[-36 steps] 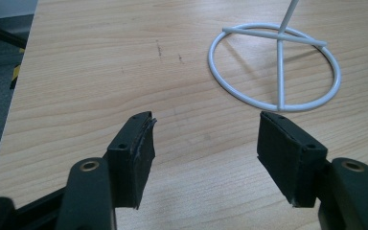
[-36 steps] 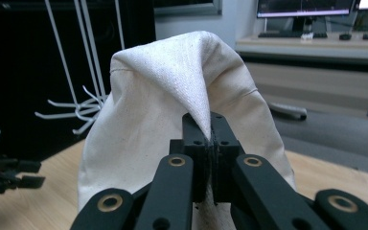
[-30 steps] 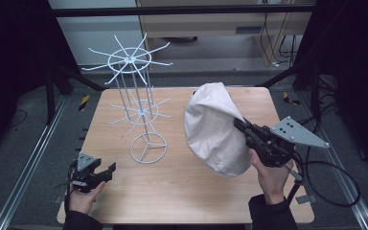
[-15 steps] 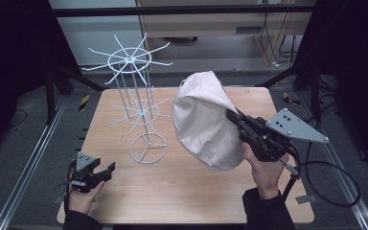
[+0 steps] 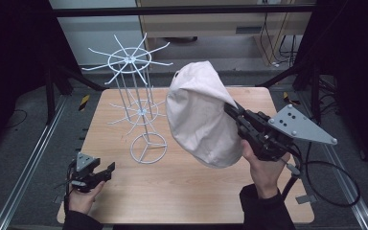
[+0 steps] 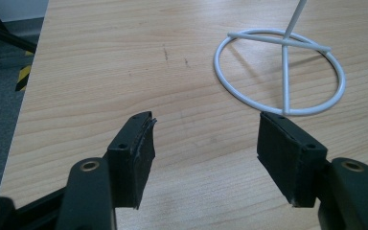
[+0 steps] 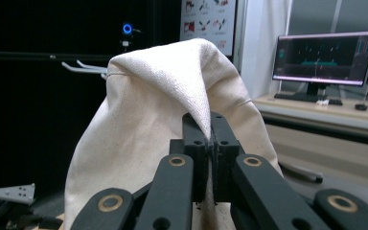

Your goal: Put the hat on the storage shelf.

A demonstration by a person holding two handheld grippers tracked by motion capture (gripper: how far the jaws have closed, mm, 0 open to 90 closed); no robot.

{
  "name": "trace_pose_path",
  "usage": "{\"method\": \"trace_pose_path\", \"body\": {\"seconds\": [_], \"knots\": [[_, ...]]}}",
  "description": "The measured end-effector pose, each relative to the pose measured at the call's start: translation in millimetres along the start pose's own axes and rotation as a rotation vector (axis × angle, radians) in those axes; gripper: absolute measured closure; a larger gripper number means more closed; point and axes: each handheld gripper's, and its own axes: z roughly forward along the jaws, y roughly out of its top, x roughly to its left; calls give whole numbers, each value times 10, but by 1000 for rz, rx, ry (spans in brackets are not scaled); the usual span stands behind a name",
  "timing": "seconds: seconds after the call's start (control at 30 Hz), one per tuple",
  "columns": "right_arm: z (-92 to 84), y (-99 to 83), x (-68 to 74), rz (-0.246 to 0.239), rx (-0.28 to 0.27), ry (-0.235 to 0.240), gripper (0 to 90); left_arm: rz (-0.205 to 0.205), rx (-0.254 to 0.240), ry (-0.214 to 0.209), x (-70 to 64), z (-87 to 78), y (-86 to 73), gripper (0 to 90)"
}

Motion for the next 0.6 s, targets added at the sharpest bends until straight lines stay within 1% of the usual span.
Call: {"method": "trace_pose_path", "body": {"seconds": [0.07, 0.1, 0.23, 0.33, 0.4, 0.5, 0.57, 0.6], "knots": [[-20, 55, 27, -10, -14, -1, 885, 4, 5, 1, 1, 0, -2, 373], [-20, 55, 27, -10, -14, -1, 885, 4, 5, 1, 1, 0, -2, 373], [-31, 186, 86, -21, -43, 3, 885, 0, 5, 2, 2, 3, -4, 373], [-19, 232, 120, -27, -53, 4, 885, 0, 3, 2, 0, 5, -3, 373], [4, 275, 160, -29, -65, 9, 885, 4, 6, 1, 0, 5, -3, 373], [50, 321, 219, -25, -69, 14, 885, 5, 6, 2, 4, 7, -4, 373], [117, 363, 272, -26, -81, 22, 885, 3, 5, 2, 9, 4, -4, 373], [117, 363, 272, -26, -81, 22, 885, 3, 5, 2, 9, 4, -4, 373]]}}
